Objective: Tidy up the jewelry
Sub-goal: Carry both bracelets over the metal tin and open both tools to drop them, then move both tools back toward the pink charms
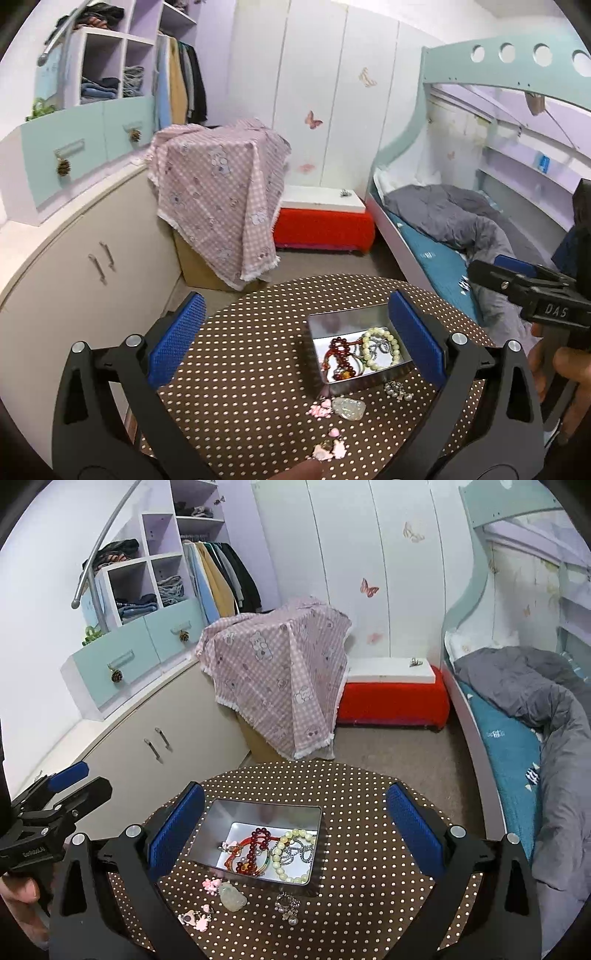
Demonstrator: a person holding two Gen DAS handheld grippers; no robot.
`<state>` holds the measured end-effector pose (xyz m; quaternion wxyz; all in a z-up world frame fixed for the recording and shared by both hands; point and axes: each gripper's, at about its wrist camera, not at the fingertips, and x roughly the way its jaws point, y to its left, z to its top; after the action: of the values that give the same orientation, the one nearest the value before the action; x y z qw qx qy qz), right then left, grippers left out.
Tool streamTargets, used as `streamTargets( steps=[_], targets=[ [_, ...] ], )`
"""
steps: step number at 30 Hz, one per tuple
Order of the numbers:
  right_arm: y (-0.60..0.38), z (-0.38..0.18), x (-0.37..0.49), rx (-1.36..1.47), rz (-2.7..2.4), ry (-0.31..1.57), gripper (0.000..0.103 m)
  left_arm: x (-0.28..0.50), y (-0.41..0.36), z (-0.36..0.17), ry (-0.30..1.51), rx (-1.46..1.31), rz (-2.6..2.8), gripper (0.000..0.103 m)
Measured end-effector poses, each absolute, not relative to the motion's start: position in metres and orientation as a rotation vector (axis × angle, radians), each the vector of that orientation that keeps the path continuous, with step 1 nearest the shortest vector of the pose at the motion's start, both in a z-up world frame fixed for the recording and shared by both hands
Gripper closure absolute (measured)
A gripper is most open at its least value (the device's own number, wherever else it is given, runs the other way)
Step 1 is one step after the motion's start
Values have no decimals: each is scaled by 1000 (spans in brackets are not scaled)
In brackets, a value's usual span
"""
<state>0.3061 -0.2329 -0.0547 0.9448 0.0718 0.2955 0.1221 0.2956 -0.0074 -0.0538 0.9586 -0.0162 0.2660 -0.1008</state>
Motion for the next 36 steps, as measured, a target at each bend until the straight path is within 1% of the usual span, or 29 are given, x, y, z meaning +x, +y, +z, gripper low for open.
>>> streamTargets(
  steps=[7,15,24,36],
  targets=[
    [-226,-42,282,125,254,562,8,270,4,-43,492,-39,-171,6],
    [-223,-41,260,107,264,546,8,247,10,-46,470,-25,-160,6],
    [-224,-55,240,100,261,559,8,233,18,-74,523,-25,-155,6],
    [-236,-103,230,129,230,673,8,224,22,-122,622,-9,-173,6]
  ],
)
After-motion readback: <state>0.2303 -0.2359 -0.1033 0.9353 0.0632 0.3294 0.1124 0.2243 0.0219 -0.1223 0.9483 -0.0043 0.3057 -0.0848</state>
